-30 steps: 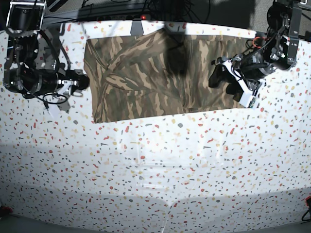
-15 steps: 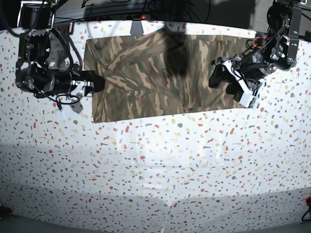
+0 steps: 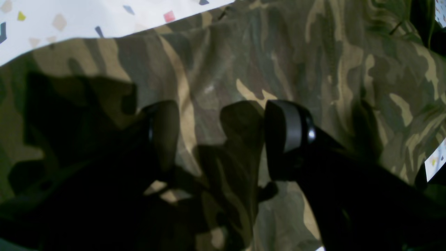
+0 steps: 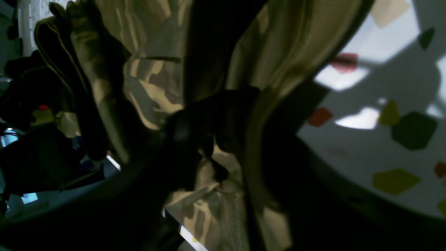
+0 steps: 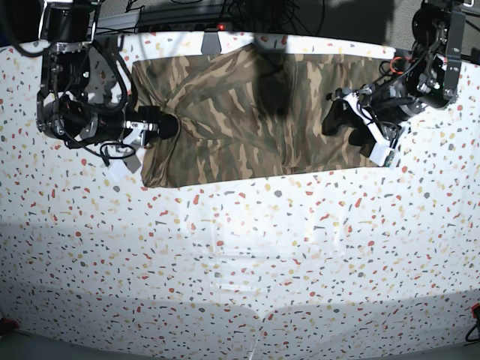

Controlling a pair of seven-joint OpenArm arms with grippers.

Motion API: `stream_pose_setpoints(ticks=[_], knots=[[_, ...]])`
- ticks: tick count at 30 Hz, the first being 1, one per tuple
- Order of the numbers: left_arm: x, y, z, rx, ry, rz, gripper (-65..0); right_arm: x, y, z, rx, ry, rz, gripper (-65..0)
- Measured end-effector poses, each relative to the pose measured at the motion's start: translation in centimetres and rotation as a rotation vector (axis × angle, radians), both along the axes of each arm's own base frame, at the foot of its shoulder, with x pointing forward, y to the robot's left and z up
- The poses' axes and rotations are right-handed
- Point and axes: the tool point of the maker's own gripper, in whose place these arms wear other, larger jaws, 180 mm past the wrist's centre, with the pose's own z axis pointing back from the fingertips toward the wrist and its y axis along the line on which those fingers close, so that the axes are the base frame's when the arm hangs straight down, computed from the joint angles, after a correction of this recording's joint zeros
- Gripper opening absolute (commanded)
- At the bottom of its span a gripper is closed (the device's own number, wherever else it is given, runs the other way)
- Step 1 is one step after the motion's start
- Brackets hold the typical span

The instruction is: Fold the T-shirt properly

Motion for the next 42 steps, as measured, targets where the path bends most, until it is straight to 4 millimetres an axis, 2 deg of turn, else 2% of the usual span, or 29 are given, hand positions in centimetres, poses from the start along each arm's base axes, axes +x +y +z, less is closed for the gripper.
stream_pose_setpoints(ticks=[2,4,5,11,14,18,23,26,31,33,38,42], knots=[[0.0,0.0,0.0,0.0,0.0,0.0,-27.6,-0.2,0.0,-0.1,-0.005,0.001,0.006,-54.7],[0.0,0.0,0.0,0.0,0.0,0.0,-27.6,-0.2,-0.4,-0.5,-0.035,0.002,0.007,-63.2],[0.0,0.0,0.0,0.0,0.0,0.0,-27.7,0.0,-0.5,-0.5,-0.043,-0.008,0.004,-65.0],[0.0,0.0,0.0,0.0,0.0,0.0,-27.7,1.7,-1.3,-0.4,-0.08,-0.098,-0.043,-65.0],[0.0,0.0,0.0,0.0,0.0,0.0,-27.7,1.9,-2.0,-0.3,-0.098,-0.109,-0.048,-65.0],[0.0,-0.3,0.3,-0.037,0.002,0.005,-27.7,1.9,-4.0,-0.1,-0.153,-0.109,-0.043,-65.0],[-0.1,-1.3,1.9,-0.053,-0.029,-0.045,-27.7,1.8,-7.0,0.4,-0.231,-0.106,-0.037,-65.0],[0.1,-1.0,2.6,-0.036,-0.048,-0.061,-27.7,1.9,-7.9,1.2,-0.217,-0.112,-0.047,-65.0],[0.3,2.3,1.1,0.122,-0.023,-0.008,-27.7,1.9,-8.0,1.9,-0.184,-0.116,-0.048,-65.0],[0.0,2.5,1.0,0.121,-0.028,-0.003,-27.7,1.7,-7.6,2.2,-0.177,-0.111,-0.029,-65.0],[-2.5,3.0,-0.9,0.18,-0.016,-0.004,-27.7,1.9,-6.0,4.1,-0.143,-0.148,0.024,-65.0],[-2.7,3.3,-1.1,0.186,-0.021,0.012,-28.1,1.8,-5.0,5.4,-0.148,-0.178,0.073,-65.0]])
